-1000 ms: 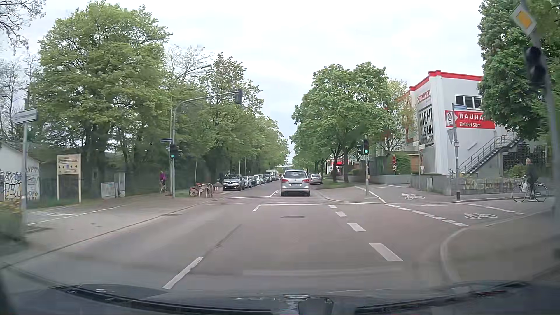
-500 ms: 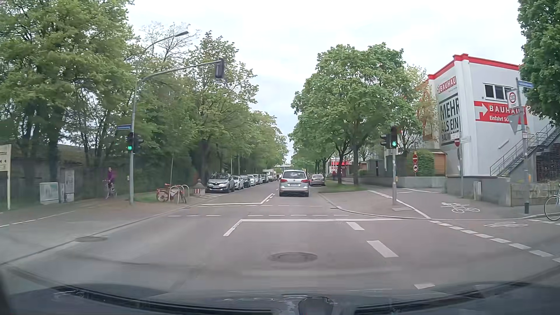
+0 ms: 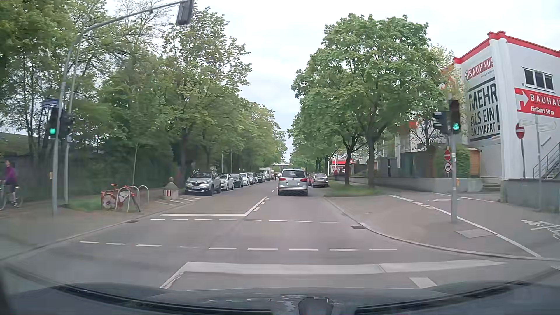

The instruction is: Follow the waypoints while adhering to traffic rules and regulations

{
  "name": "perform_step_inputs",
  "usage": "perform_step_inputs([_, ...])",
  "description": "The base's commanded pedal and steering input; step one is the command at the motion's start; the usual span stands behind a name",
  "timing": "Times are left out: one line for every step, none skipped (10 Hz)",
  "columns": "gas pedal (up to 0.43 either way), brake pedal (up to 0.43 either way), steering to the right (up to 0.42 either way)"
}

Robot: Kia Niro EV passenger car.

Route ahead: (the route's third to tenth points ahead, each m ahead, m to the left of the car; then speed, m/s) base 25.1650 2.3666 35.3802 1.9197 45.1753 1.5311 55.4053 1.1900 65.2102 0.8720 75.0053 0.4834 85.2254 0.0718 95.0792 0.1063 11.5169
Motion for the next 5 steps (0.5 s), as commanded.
perform_step_inputs([0.067, 0.000, 0.000])
perform_step_inputs([0.067, 0.000, 0.001])
perform_step_inputs([0.067, 0.000, 0.000])
perform_step_inputs([0.067, 0.000, 0.000])
perform_step_inputs([0.067, 0.000, 0.000])
